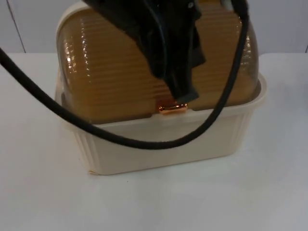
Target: Open the box lid with the left hand, place the block into the box with the right hand, then close the box lid with the left hand.
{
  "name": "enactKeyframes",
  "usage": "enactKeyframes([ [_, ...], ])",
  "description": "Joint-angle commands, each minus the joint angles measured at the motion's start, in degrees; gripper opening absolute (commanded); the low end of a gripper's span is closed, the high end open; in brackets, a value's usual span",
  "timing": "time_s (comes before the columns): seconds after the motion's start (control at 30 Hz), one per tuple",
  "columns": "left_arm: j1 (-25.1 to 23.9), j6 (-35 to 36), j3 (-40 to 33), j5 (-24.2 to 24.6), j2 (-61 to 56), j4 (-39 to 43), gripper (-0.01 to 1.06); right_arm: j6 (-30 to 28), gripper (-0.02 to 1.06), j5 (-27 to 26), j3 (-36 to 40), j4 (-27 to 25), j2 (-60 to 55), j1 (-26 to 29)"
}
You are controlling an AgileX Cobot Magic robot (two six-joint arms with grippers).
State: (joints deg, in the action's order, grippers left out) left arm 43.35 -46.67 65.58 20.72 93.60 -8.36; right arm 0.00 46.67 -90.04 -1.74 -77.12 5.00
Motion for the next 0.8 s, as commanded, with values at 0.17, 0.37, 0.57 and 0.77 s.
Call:
enactKeyframes([
  [0.17, 1.4, 2.1, -0.2, -6.7, -4.9, -11.4, 0.00, -0.9, 1.05, 0.5, 0.4, 0.1, 0.7, -0.2],
  [0.37, -0.1, 2.2, -0.2, -8.2, -16.2, -9.3, 0.00, -0.9, 1.05, 0.5, 0.4, 0.1, 0.7, -0.2],
  [0.57, -8.1, 2.2, -0.2, -12.0, -24.7, -9.5, 0.00, -0.9, 1.05, 0.5, 0.4, 0.1, 0.7, -0.2],
  [0.77, -25.9, 5.2, -0.2, -18.7, -29.7, -17.7, 0.00, -0.9, 1.05, 0.2, 0.4, 0.1, 0.7, -0.2],
])
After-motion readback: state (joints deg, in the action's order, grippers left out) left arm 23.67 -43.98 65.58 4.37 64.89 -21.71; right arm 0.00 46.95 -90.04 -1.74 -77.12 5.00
